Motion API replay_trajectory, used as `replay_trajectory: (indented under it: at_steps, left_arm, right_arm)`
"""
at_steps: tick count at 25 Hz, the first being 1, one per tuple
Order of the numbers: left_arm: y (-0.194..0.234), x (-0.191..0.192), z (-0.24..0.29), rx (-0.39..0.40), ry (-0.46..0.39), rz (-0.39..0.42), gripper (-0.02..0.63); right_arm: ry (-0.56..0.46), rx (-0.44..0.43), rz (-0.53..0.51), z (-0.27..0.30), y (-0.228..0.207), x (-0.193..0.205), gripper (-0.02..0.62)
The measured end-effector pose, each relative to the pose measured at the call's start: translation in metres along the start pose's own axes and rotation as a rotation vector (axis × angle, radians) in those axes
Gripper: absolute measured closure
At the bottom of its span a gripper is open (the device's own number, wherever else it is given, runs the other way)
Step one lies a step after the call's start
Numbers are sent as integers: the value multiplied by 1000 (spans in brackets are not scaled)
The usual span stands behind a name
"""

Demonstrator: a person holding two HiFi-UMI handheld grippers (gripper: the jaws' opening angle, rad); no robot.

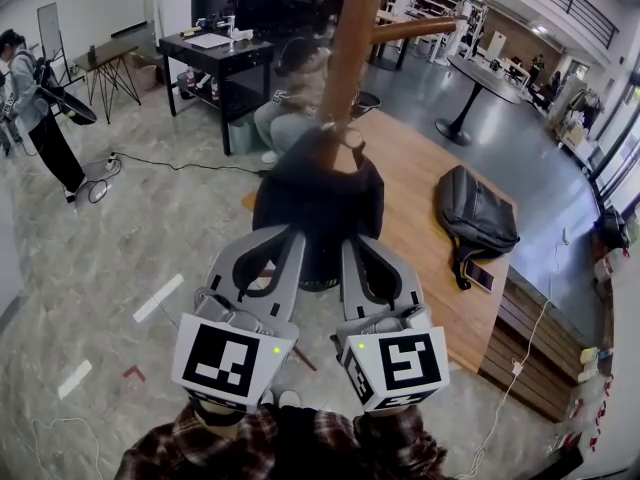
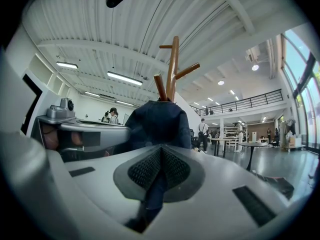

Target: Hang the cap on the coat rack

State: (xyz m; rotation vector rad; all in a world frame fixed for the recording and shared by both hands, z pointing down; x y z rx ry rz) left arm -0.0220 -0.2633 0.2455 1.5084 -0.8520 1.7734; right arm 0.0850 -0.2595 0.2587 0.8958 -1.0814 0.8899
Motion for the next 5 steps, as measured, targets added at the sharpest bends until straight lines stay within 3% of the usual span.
replay_trajectory:
  at_steps: [5]
  left_arm:
    - [-7, 2, -2, 0, -2, -1, 595]
  right_arm:
    - [-6, 2, -1, -7, -2, 4, 584]
Point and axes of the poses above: the fingertips, and each gripper's own axes: z forward along the fingers, y to its left, x out of its underside, the point moved 5 cm from there along -z, backward along the fingers, and after that the axes turned 14 degrees about y, right-handed, at the moved point
